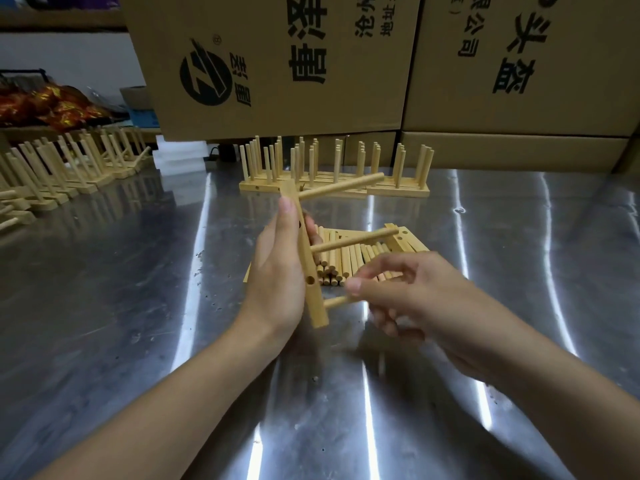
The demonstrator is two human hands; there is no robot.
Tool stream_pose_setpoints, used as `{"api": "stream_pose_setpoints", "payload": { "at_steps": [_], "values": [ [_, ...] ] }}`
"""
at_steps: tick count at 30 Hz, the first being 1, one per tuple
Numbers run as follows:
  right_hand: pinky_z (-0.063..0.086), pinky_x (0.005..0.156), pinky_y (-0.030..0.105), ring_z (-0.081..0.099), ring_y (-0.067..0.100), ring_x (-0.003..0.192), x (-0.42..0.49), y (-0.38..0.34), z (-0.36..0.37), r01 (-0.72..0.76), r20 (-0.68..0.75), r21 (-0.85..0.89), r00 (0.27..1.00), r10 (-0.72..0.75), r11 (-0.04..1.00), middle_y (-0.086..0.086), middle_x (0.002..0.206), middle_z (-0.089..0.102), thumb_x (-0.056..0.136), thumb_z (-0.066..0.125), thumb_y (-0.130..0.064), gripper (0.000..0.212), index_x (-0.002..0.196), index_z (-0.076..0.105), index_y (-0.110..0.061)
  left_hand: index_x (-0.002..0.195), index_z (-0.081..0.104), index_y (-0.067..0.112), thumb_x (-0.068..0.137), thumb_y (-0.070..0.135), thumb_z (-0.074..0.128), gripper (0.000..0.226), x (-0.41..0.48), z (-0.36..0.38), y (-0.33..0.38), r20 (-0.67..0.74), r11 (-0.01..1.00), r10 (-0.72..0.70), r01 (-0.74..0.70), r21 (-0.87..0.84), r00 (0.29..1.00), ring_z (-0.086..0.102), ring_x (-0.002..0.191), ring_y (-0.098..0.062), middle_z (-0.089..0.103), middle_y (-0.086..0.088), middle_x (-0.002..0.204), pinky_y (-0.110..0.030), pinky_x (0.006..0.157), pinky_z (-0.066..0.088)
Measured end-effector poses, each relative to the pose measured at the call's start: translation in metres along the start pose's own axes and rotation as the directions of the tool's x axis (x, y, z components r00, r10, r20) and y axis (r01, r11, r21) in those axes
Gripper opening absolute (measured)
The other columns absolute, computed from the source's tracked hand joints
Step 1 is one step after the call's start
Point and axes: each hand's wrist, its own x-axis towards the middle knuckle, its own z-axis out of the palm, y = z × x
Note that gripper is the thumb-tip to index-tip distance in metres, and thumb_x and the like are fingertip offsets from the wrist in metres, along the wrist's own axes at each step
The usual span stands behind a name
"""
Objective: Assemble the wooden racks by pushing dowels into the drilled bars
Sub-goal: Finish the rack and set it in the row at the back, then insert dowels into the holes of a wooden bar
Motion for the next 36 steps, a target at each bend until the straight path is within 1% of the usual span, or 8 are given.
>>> {"api": "stream_pose_setpoints", "payload": {
  "at_steps": [4,7,11,15,20,26,32,36],
  "values": [
    [0.038,0.044,0.017,0.062,0.010,0.058,0.004,0.001,-0.023,0.056,-0.190,0.290,0.982,0.000,0.955,0.009,0.075,0.068,0.087,0.082,-0.022,0.010,0.089,0.078,-0.012,0.101,0.057,0.014,0.099,0.066,0.035,0.056,-0.001,-0.001,-0.003,0.025,1.000,-0.015,0.015,0.010,1.000,0.060,0.069,-0.012,0.058,0.000,0.079,-0.025,0.059,0.052],
    [0.041,0.046,0.015,0.054,0.007,0.056,0.010,0.002,-0.024,0.066,-0.205,0.415,0.978,0.023,0.907,0.003,0.074,0.063,0.087,0.079,-0.030,0.028,0.101,0.080,-0.006,0.105,0.059,0.011,0.100,0.055,0.048,0.045,-0.003,-0.001,-0.004,0.070,0.994,-0.027,0.034,-0.105,0.997,0.072,0.071,-0.018,0.069,-0.011,0.082,-0.026,0.048,0.054],
    [0.034,0.045,0.017,0.046,0.007,0.051,0.018,-0.005,-0.030,0.156,-0.276,0.163,0.955,-0.107,0.974,0.000,0.070,0.064,0.102,0.068,-0.028,0.025,0.090,0.081,-0.010,0.113,0.067,0.012,0.100,0.047,0.057,0.039,-0.003,0.002,-0.004,0.087,0.980,-0.073,0.088,-0.176,0.994,0.078,0.091,-0.028,0.077,-0.007,0.099,-0.031,0.055,0.063],
    [0.042,0.046,0.015,0.054,0.003,0.050,0.045,-0.031,-0.069,0.266,-0.400,-0.206,0.855,-0.329,0.942,-0.004,0.063,0.067,0.106,0.062,-0.021,0.026,0.087,0.074,-0.008,0.110,0.072,0.034,0.095,0.044,0.066,0.019,-0.006,0.008,-0.011,0.120,0.990,-0.097,0.108,-0.089,0.988,0.067,0.068,-0.022,0.071,0.004,0.084,-0.030,0.047,0.051],
    [0.049,0.063,0.028,0.068,0.011,0.068,0.123,-0.035,-0.142,0.045,-0.540,-0.578,0.727,-0.424,0.815,-0.003,0.074,0.072,0.109,0.056,-0.027,0.028,0.092,0.073,-0.014,0.096,0.071,0.033,0.106,0.024,0.064,0.015,-0.007,0.014,-0.021,0.238,0.986,-0.003,-0.036,0.162,0.971,0.054,0.064,-0.008,0.064,0.011,0.075,-0.020,0.058,0.040],
    [0.050,0.086,0.046,0.065,0.043,0.102,0.204,0.019,-0.180,-0.233,-0.633,-0.591,0.727,-0.266,0.772,0.021,0.097,0.072,0.110,0.049,-0.018,0.031,0.099,0.070,0.001,0.085,0.072,0.032,0.101,0.021,0.065,0.021,-0.001,0.009,-0.024,0.285,0.969,-0.001,-0.069,0.237,0.959,0.046,0.059,-0.007,0.061,-0.001,0.071,-0.018,0.058,0.034],
    [0.047,0.080,0.039,0.066,0.038,0.095,0.232,0.033,-0.189,-0.212,-0.628,-0.589,0.728,-0.277,0.780,0.020,0.094,0.072,0.110,0.049,-0.019,0.030,0.094,0.069,-0.003,0.082,0.073,0.033,0.098,0.020,0.068,0.021,0.005,0.011,-0.030,0.285,0.980,-0.040,-0.017,0.196,0.958,0.045,0.056,-0.009,0.053,-0.003,0.061,-0.020,0.057,0.033],
    [0.054,0.084,0.049,0.066,0.038,0.092,0.237,0.033,-0.178,-0.164,-0.593,-0.615,0.740,-0.316,0.771,0.018,0.088,0.071,0.110,0.051,-0.020,0.032,0.089,0.069,-0.002,0.081,0.073,0.034,0.097,0.028,0.070,0.017,0.005,0.010,-0.030,0.280,0.981,-0.067,0.012,0.196,0.958,0.046,0.056,-0.008,0.055,-0.005,0.063,-0.018,0.057,0.034]
  ]
}}
